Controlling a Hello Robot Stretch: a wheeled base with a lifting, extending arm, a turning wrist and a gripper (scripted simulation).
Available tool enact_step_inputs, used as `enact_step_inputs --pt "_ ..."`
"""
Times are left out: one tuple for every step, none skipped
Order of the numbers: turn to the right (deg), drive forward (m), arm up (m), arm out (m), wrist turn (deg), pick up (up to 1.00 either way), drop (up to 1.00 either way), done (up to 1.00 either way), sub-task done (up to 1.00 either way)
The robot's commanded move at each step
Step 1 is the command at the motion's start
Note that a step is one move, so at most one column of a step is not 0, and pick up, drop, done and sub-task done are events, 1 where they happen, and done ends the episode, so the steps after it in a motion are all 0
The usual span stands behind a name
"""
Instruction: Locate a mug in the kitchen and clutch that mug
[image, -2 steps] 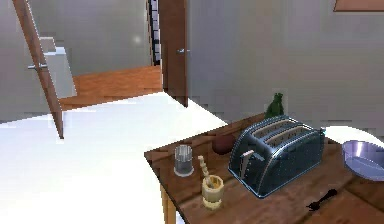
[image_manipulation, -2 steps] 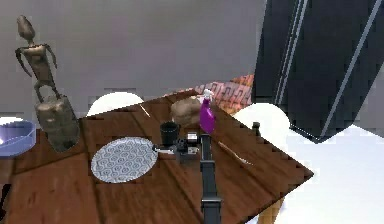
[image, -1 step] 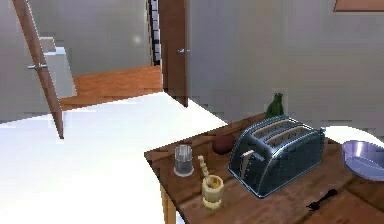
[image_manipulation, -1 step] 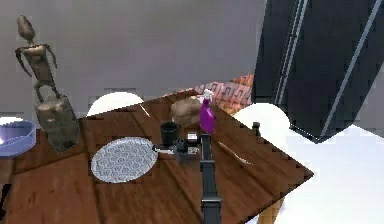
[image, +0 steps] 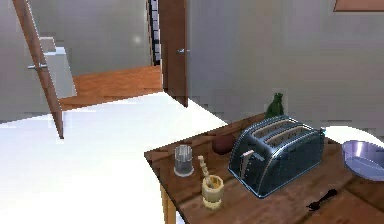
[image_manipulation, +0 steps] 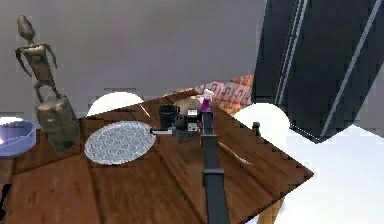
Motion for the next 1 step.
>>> enact_step_inputs --pt "0.0 0.00 0.00 0.00 0.0 0.00 0.00 1.00 0.00"
